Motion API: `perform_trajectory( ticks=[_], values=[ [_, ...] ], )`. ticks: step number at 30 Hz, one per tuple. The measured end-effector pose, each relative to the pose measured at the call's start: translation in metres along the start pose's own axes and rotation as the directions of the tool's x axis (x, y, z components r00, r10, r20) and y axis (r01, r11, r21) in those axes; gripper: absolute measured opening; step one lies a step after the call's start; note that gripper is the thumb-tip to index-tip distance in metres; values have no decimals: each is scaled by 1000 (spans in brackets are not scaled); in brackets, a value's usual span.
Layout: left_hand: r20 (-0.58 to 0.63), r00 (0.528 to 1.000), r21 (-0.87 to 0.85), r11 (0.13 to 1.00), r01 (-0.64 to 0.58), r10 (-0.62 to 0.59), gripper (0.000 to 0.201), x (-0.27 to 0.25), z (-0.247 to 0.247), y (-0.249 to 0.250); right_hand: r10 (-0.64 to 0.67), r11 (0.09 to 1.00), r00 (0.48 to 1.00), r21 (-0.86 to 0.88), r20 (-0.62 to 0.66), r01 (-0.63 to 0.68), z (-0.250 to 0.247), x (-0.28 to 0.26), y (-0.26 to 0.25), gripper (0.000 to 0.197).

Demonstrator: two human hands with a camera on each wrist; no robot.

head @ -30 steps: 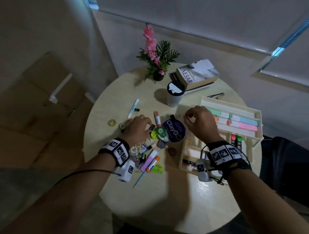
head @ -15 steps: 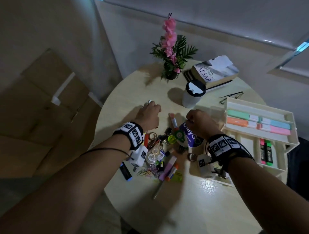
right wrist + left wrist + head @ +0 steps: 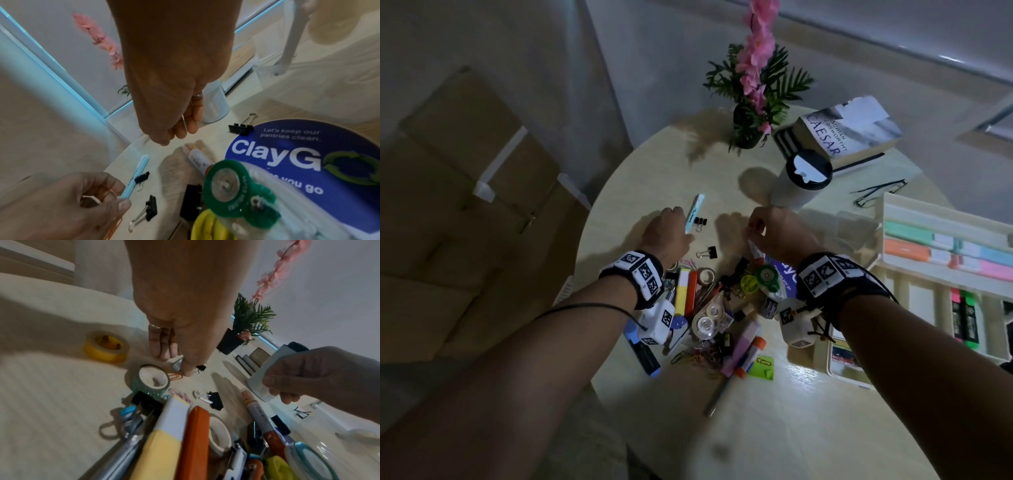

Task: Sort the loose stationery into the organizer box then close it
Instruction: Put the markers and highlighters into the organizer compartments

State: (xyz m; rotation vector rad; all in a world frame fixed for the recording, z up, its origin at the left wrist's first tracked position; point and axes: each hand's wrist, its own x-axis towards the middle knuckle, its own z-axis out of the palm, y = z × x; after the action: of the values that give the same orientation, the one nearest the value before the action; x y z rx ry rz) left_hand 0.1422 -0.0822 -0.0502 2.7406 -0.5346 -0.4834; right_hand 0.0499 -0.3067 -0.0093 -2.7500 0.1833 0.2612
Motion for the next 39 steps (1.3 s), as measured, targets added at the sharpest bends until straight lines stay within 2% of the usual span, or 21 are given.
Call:
perform_trajectory(
  ticks=[4,11,14,16,18,21,24,27,30,32,34,36,39],
  values=[
    [17,1000,-29,999,20,-20,21,-4,-2,-3,-28,999,997,-40,72,31,6,-3,-10,6],
    [108,994,28,999,-24,21,30,-19,-12,-18,-13,993,991,-111,131,28,13,-16,-13,5],
    [72,994,7,997,-83,82,29,-27,-17,-20,-51,996,989,-69,140,61,16,-21,-25,8],
    [91,992,12,996,-90,88,27,-34,-21,-18,-85,995,982,-33,171,92,20,-23,-38,9],
    [163,984,74,993,-90,77,38,-43,-22,-13,-73,997,969,-7,237,77,28,-23,-51,17],
    [204,977,118,989,-86,61,45,-58,-21,-6,-30,993,952,-100,304,63,38,-23,-67,33],
    [231,970,134,985,-110,77,53,-63,-24,-2,-13,993,942,-109,336,52,41,-25,-69,33],
    [300,951,177,975,-137,80,57,-68,-27,1,-46,994,939,-78,341,77,34,-33,-60,30],
    [298,952,188,975,-122,61,61,-71,-25,3,-91,992,915,-46,394,118,23,-52,-54,17],
    [302,952,180,978,-104,45,62,-69,-23,5,-124,984,914,-68,385,162,19,-71,-51,17],
    [317,948,179,980,-91,30,68,-68,-22,6,-200,972,918,-46,343,230,22,-94,-46,15],
    [308,951,216,971,-105,34,70,-69,-21,10,-269,954,897,-31,350,298,26,-116,-43,8],
    [286,956,250,958,-137,62,64,-72,-15,17,-314,932,878,-56,362,357,40,-143,-34,15]
  ],
)
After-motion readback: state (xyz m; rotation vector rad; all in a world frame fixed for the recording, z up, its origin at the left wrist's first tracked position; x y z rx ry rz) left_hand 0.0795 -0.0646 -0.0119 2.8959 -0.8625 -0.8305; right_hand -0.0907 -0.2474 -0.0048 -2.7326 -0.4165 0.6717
